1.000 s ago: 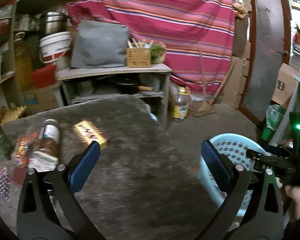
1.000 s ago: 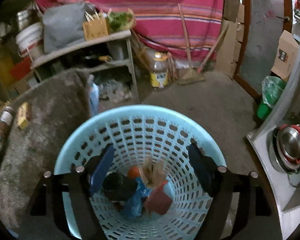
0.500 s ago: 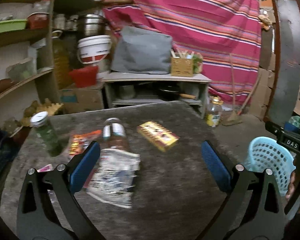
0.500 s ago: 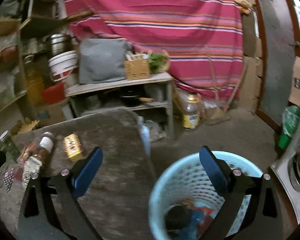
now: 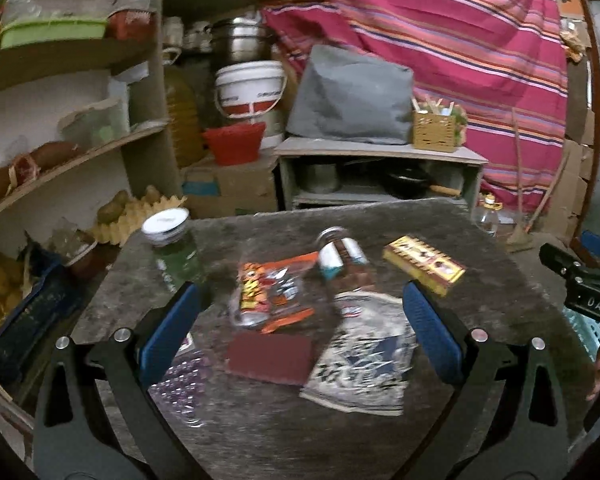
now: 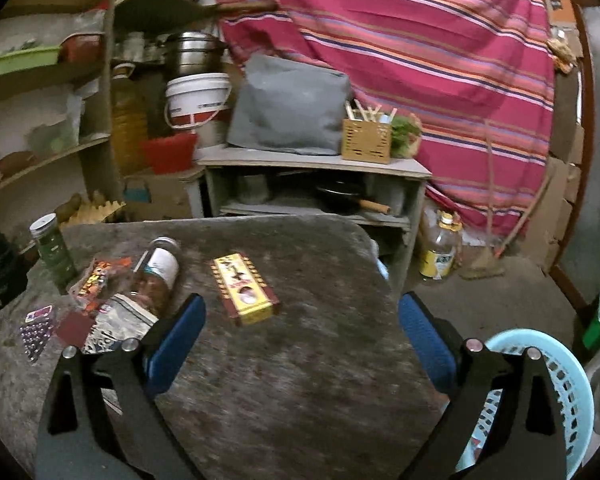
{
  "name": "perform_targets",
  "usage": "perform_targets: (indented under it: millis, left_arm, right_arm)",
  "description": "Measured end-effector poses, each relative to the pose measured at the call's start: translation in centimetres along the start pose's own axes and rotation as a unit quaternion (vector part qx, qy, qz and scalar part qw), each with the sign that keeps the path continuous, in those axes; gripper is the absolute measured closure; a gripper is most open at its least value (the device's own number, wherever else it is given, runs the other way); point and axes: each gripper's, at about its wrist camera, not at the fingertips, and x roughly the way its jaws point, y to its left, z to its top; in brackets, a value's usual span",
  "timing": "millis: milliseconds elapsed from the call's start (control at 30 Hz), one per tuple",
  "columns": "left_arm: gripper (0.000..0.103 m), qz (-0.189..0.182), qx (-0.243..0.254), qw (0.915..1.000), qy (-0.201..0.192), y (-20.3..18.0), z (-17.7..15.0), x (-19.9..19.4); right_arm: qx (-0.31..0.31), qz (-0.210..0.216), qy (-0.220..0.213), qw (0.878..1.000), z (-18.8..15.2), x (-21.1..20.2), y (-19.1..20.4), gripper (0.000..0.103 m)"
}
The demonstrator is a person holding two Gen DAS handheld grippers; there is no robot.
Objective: Collect trash
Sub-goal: 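Move the left tool to the orange cartoon snack bag while the right tool moves to the white printed bag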
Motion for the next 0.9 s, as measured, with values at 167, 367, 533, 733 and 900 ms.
perform_targets:
  millis: [167, 367, 533, 733, 900]
  left_arm:
    - [0.005, 0.018, -0.015, 0.9997, 0.008, 2.7, -0.1, 1.2]
    - [0.005, 0.033, -0.034, 0.9986, 0.022, 5.4, -0.3, 3.2]
    - [0.005, 0.049, -0.041, 0.9972, 0.040, 7.2, -0.8, 4.9]
    - [0.005, 0.055, -0.055, 0.9950, 0.062, 9.2, -1.9, 6.5]
    - [0.006, 0.030, -0.074, 0.9927, 0.090, 9.5, -2.4, 9.2]
  right_arm:
    - [-0.007, 0.009, 0.014, 1.000, -0.3, 1.6, 2.2, 0.008]
    - [-0.013, 0.012, 0.024, 1.000, -0.4, 3.3, 3.4, 0.008]
    - [-0.014, 0.010, 0.028, 0.999, -0.1, 4.6, 3.9, 0.008]
    - [-0.022, 0.011, 0.044, 0.999, -0.5, 6.2, 4.9, 0.008]
    - [-0.037, 0.008, 0.054, 0.998, -0.7, 7.6, 5.4, 0.008]
